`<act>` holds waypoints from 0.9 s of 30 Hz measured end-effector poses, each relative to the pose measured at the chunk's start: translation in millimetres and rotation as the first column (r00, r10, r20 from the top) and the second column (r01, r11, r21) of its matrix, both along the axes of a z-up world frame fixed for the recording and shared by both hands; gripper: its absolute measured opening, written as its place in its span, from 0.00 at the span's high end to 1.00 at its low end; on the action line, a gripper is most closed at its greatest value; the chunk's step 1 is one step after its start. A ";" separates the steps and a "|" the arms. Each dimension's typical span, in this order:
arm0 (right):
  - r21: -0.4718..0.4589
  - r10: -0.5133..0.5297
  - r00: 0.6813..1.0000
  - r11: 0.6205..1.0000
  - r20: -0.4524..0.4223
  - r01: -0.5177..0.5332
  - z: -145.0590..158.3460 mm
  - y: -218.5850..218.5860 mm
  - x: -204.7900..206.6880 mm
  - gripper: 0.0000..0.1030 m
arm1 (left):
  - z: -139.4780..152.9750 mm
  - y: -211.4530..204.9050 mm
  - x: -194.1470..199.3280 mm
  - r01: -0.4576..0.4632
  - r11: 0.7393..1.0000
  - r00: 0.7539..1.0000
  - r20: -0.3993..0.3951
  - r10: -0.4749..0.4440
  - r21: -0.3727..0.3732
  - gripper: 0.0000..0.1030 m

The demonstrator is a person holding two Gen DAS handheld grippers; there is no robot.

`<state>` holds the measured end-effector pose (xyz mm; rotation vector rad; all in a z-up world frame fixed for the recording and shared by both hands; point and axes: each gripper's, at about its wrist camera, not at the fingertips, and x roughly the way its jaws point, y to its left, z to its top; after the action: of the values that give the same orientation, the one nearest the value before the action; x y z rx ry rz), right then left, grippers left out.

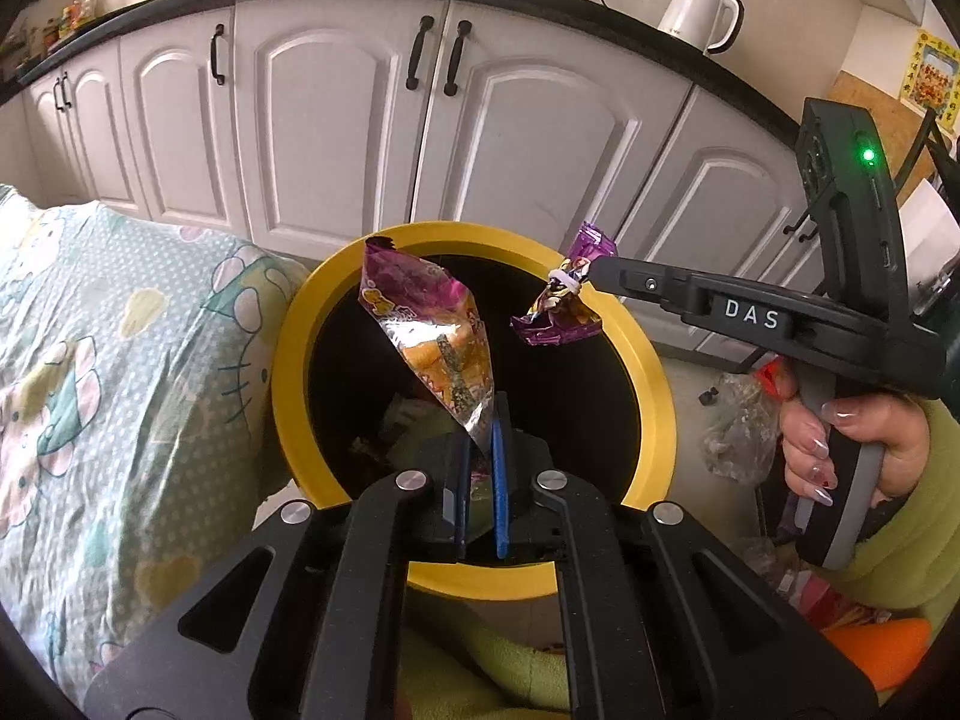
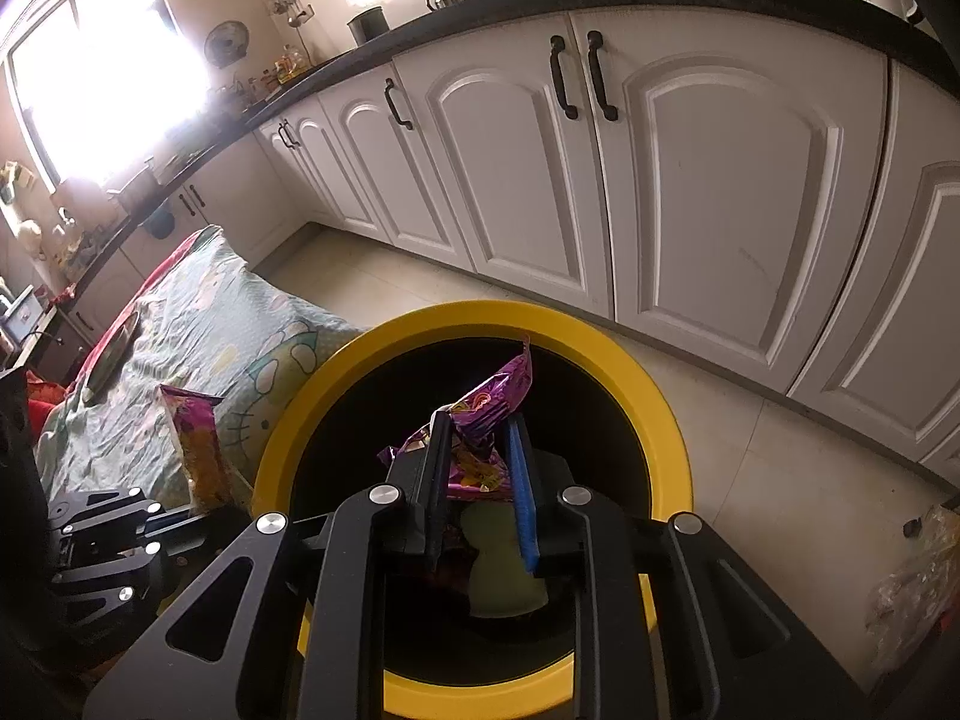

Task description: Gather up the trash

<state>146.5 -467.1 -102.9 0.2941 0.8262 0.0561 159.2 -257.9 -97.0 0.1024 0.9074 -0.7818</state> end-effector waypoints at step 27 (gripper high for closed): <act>-0.001 -0.028 0.999 1.000 0.037 0.028 12.0 9.7 -1.1 0.29 | 23.0 54.5 20.7 -0.209 0.978 0.977 0.047 0.209 -0.021 0.12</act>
<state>145.3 -457.5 -90.9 0.3019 0.7851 0.0349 179.9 -203.4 -74.0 0.0113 0.8497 -0.5883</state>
